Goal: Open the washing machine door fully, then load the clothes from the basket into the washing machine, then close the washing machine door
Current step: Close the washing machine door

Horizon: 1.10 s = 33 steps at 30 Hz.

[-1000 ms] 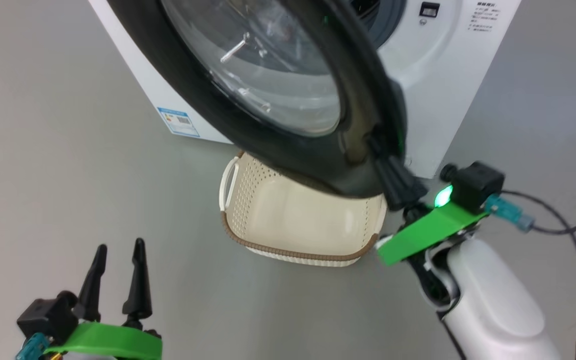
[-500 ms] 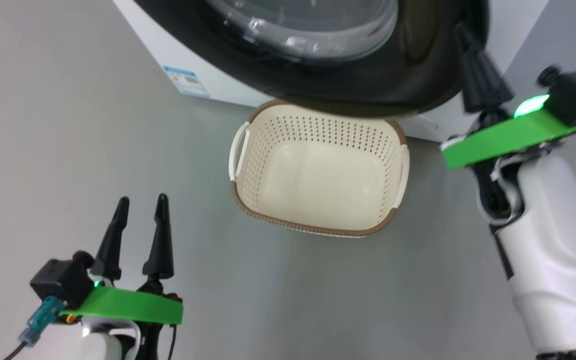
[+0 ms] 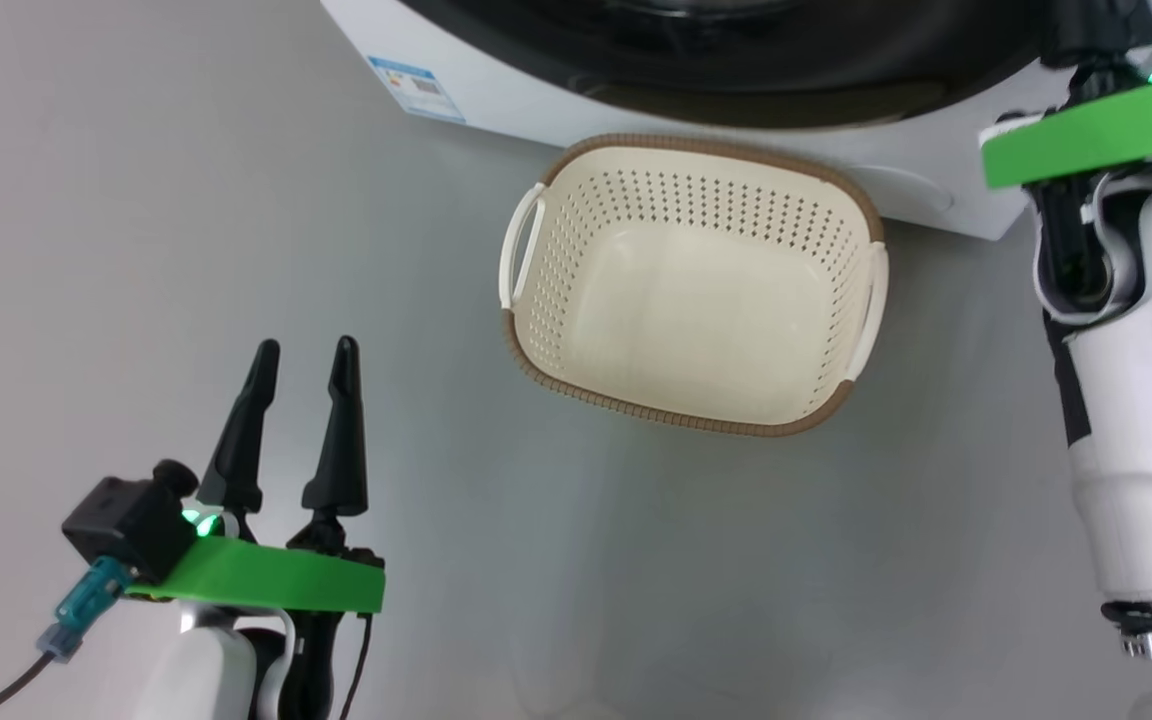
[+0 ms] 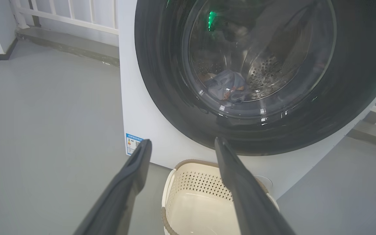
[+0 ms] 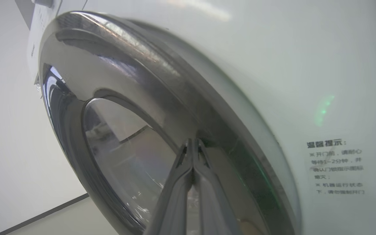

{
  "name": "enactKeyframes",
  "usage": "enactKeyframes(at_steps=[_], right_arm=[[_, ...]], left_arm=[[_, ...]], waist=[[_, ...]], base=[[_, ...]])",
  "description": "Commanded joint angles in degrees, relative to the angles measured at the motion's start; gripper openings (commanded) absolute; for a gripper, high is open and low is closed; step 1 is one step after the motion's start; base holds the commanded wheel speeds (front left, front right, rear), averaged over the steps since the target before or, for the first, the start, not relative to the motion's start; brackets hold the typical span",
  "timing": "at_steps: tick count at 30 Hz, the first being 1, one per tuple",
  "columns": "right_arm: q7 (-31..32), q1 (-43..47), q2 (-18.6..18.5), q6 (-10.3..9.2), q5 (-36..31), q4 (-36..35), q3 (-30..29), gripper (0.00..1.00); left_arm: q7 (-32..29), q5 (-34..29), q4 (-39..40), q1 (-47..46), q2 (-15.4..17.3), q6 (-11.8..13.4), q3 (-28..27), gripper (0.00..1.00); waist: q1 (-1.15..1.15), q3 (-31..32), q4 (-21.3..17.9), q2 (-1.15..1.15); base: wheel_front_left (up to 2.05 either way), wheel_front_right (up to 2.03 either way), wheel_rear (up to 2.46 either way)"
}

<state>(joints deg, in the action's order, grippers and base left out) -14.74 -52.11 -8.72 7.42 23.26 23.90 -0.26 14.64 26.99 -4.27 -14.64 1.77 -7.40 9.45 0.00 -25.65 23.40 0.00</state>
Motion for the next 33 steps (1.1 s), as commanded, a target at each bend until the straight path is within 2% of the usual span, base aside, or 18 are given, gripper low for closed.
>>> enactKeyframes(at_steps=[1, 13, 22, 23, 26, 27, 28, 29, 33], right_arm=[[-0.26, -1.93, 1.48, 0.07, -1.06, -1.29, 0.11, 0.00], [-0.26, -5.57, 1.93, 0.07, -2.55, -1.55, -4.03, 0.00], [-0.26, -0.77, 1.96, 0.07, -1.51, -1.74, 0.98, 0.00], [-0.26, 0.12, 1.77, 0.07, -1.50, -1.70, 1.94, 0.04], [-0.26, 2.86, 1.69, 0.07, -1.06, -1.92, 3.55, 0.45], [-0.26, 3.81, 1.72, 0.07, -0.96, -1.97, 3.97, 0.66], [-0.26, 4.75, 1.84, 0.07, -0.71, -2.00, 4.27, 0.93], [-0.26, 5.74, 1.95, 0.07, -0.54, -1.91, 4.63, 1.00], [-0.26, 9.79, 2.25, 0.07, -0.19, -1.55, 5.88, 1.00]], left_arm=[[0.36, 0.37, 1.65, -1.25, 1.11, -0.09, -1.65, 1.00], [0.36, 0.61, 1.78, -2.56, 1.11, -0.09, -0.89, 1.00], [0.36, -0.83, -0.31, -1.82, 1.11, -0.09, -1.82, 1.00], [0.36, -1.14, -0.79, -1.69, 1.11, -0.09, -1.86, 1.00], [0.36, -1.96, -2.07, -1.27, 1.11, -0.09, -2.40, 1.00], [0.36, -2.20, -2.44, -1.07, 1.11, -0.09, -2.69, 1.00], [0.36, -2.39, -2.78, -0.83, 1.11, -0.09, -3.05, 1.00], [0.36, -2.46, -3.11, -0.55, 1.11, -0.09, -3.47, 1.00], [0.36, -3.16, -4.43, 0.57, 1.16, -0.09, -4.81, 1.00]], waist=[[0.00, -0.92, 0.66, 0.00], [0.00, -3.00, 1.79, 0.00], [0.00, -0.91, -0.19, 0.00], [0.00, -0.42, -0.47, 0.00], [0.00, 1.11, -1.41, 0.00], [0.00, 1.66, -1.78, 0.00], [0.00, 2.22, -2.18, 0.00], [0.00, 2.82, -2.58, 0.00], [0.00, 5.33, -4.02, 0.00]], base=[[0.00, 0.00, 0.00], [0.00, 0.00, 0.00], [0.00, 0.00, 0.00], [0.00, 0.00, 0.00], [0.00, 0.00, 0.00], [0.00, 0.00, 0.00], [0.00, 0.00, 0.00], [0.00, 0.00, 0.00], [0.00, 0.00, 0.00]])
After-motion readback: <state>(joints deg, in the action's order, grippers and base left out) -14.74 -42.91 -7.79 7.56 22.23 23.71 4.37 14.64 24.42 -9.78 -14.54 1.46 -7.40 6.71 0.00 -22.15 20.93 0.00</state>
